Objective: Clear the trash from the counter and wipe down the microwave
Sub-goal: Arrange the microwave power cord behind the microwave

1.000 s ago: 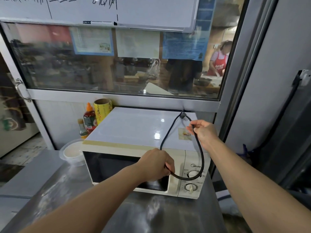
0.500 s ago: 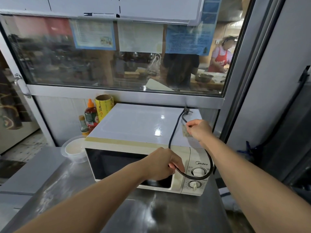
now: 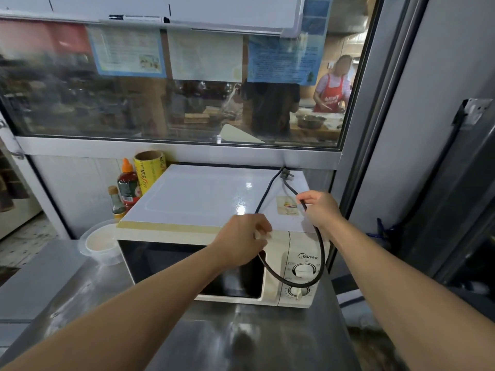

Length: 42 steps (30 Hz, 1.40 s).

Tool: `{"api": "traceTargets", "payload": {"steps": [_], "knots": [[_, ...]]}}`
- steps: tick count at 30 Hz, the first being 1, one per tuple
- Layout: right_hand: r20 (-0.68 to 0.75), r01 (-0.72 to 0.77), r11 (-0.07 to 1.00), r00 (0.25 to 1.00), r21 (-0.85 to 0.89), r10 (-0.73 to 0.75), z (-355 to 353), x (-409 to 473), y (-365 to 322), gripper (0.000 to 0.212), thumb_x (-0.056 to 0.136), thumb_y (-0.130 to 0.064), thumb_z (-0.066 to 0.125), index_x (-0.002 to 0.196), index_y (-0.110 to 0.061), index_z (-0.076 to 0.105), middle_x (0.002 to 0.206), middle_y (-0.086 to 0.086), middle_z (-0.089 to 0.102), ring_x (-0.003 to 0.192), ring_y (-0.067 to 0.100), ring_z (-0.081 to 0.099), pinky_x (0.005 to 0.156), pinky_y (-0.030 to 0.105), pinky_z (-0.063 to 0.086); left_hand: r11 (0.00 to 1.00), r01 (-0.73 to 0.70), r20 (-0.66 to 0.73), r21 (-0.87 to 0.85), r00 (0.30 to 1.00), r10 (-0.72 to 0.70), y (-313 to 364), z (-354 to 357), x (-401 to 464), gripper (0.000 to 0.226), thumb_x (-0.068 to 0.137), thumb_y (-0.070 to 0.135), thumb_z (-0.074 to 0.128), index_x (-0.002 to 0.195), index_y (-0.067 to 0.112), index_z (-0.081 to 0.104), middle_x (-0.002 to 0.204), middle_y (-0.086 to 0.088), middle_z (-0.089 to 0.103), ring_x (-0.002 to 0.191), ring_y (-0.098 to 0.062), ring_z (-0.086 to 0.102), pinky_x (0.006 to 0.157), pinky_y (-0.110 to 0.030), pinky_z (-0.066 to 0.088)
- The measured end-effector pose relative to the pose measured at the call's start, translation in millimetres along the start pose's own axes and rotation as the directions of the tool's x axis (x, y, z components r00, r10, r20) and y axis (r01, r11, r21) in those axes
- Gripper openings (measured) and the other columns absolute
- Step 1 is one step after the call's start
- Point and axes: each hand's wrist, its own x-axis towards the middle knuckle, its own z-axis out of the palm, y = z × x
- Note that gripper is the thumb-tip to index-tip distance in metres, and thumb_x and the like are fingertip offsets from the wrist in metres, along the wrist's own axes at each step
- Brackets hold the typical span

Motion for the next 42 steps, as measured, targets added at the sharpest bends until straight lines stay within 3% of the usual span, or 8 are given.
{"api": "traceTargets", "payload": {"steps": [10, 17, 19, 21, 24, 28, 33, 42], "knots": [[-0.057, 0.006, 0.998, 0.998, 0.067, -0.002, 5.3, 19.3, 18.3, 0.048, 0.080, 0.024, 0.040, 0.106, -0.008, 0.064, 0.110, 0.009, 0.064, 0.105, 0.020, 0.058, 0.081, 0.024, 0.045, 0.962, 0.270, 0.004, -0.032, 0.963, -0.270, -12.4, 0.9, 83.5, 0.051, 0.091, 0.008, 0.052, 0.140, 0.015, 0.039, 0.138, -0.008, 0.048, 0.122, -0.025, 0.050, 0.096, -0.028, 0.042], [-0.037, -0.023, 0.988, 0.999, 0.150, 0.029, 1.3, 23.6, 24.3, 0.047, 0.086, 0.019, 0.042, 0.121, -0.010, 0.053, 0.113, 0.005, 0.066, 0.097, 0.015, 0.056, 0.060, 0.016, 0.039, 0.898, 0.377, 0.019, -0.229, 0.924, -0.383, -12.4, 10.9, 110.1, 0.046, 0.087, 0.001, 0.050, 0.131, 0.013, 0.049, 0.124, -0.011, 0.059, 0.110, -0.028, 0.058, 0.094, -0.036, 0.049], [-0.038, -0.042, 0.983, 0.998, 0.181, 0.050, -2.4, 22.3, 23.0, 0.047, 0.087, 0.019, 0.040, 0.123, -0.008, 0.051, 0.114, 0.006, 0.066, 0.098, 0.015, 0.056, 0.061, 0.015, 0.040, 0.878, 0.396, 0.086, -0.268, 0.918, -0.387, -8.7, 11.6, 114.8, 0.025, 0.087, 0.000, 0.052, 0.109, 0.010, 0.060, 0.110, -0.013, 0.062, 0.099, -0.027, 0.061, 0.092, -0.038, 0.052], [-0.048, -0.053, 0.979, 0.997, 0.197, 0.064, -6.0, 19.7, 20.2, 0.044, 0.087, 0.018, 0.039, 0.121, -0.006, 0.053, 0.113, 0.007, 0.067, 0.096, 0.014, 0.055, 0.063, 0.015, 0.041, 0.865, 0.396, 0.175, -0.307, 0.917, -0.358, -0.2, 11.0, 116.9, 0.018, 0.088, -0.003, 0.051, 0.081, 0.013, 0.057, 0.084, -0.009, 0.059, 0.076, -0.024, 0.057, 0.074, -0.031, 0.055], [-0.067, -0.065, 0.970, 0.994, 0.236, 0.083, -11.0, 13.5, 16.1, 0.039, 0.088, 0.017, 0.039, 0.116, -0.006, 0.055, 0.113, 0.009, 0.066, 0.085, 0.012, 0.056, 0.058, 0.014, 0.040, 0.821, 0.423, 0.273, -0.383, 0.901, -0.337, 11.4, 9.5, 117.3, 0.011, 0.090, -0.001, 0.052, 0.089, 0.007, 0.060, 0.066, -0.006, 0.048, 0.056, -0.016, 0.043, 0.053, -0.023, 0.039], [-0.092, -0.082, 0.950, 0.989, 0.302, 0.115, -15.9, 6.1, 8.9, 0.036, 0.089, 0.016, 0.038, 0.109, -0.009, 0.055, 0.113, 0.008, 0.065, 0.082, 0.012, 0.056, 0.055, 0.011, 0.041, 0.753, 0.410, 0.324, -0.515, 0.906, -0.272, 19.8, 6.0, 117.9, 0.019, 0.092, -0.001, 0.050, 0.103, -0.005, 0.064, 0.074, -0.009, 0.060, 0.046, -0.009, 0.051, 0.045, -0.017, 0.039], [-0.065, -0.116, 0.943, 0.988, 0.313, 0.143, -13.8, -3.7, -0.4, 0.041, 0.084, 0.010, 0.054, 0.121, -0.008, 0.054, 0.120, 0.005, 0.064, 0.098, 0.015, 0.055, 0.063, 0.016, 0.039, 0.664, 0.415, 0.378, -0.621, 0.902, -0.210, 27.5, -2.4, 116.4, 0.018, 0.092, -0.005, 0.050, 0.080, 0.002, 0.061, 0.075, -0.008, 0.062, 0.052, -0.007, 0.055, 0.046, -0.014, 0.045], [-0.121, -0.092, 0.939, 0.983, 0.332, 0.139, -7.9, -11.4, -10.6, 0.025, 0.095, -0.005, 0.045, 0.117, -0.007, 0.056, 0.110, 0.011, 0.066, 0.074, 0.009, 0.061, 0.067, 0.019, 0.038, 0.632, 0.444, 0.433, -0.636, 0.882, -0.184, 30.9, -2.8, 104.9, 0.019, 0.093, 0.009, 0.055, 0.074, 0.009, 0.056, 0.070, -0.005, 0.063, 0.043, -0.004, 0.054, 0.042, -0.014, 0.043]]}}
